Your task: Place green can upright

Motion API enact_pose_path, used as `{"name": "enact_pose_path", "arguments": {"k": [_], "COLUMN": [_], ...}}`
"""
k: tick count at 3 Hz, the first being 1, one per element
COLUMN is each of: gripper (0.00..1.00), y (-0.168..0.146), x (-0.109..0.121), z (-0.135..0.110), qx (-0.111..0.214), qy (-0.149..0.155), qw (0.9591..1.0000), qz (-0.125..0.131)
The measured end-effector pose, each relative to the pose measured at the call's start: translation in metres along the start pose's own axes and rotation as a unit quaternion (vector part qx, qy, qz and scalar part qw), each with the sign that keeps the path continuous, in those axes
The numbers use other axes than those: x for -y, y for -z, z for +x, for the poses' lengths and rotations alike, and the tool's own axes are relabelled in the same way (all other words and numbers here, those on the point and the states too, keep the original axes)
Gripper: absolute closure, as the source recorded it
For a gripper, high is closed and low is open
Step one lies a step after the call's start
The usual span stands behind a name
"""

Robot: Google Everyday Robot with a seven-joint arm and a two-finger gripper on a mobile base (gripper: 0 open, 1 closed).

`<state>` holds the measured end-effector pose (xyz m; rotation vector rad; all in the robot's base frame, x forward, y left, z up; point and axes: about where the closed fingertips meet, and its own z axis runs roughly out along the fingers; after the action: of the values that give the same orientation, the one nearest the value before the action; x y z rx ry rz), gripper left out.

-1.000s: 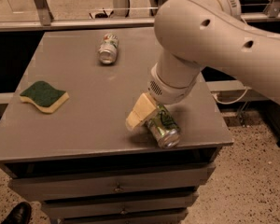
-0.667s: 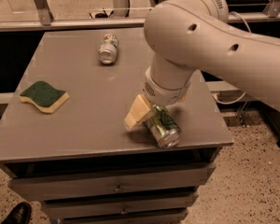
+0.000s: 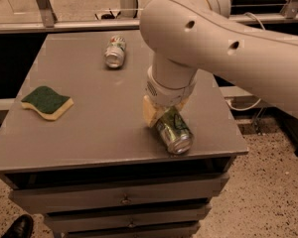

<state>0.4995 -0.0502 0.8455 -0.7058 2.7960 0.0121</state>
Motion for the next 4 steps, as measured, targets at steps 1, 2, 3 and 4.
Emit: {"name": "enact_pose_path", "arguments": {"k": [1, 2, 3, 4], "gripper": [0.96, 1.0, 1.0, 1.0], "y": [0.022, 0.048, 0.07, 0.085], "x": [-0.003, -0.01, -0.015, -0.012], "z": [-0.033, -0.068, -0.094, -0.124], "qx": [0.076, 0.175, 0.272, 0.374], "qy": [0.037, 0.086, 0.101, 0.079], "qw": [0.9962, 0.9792, 0.9518, 0.9092], "qz": [-0.023, -0.054, -0.101, -0.165]}}
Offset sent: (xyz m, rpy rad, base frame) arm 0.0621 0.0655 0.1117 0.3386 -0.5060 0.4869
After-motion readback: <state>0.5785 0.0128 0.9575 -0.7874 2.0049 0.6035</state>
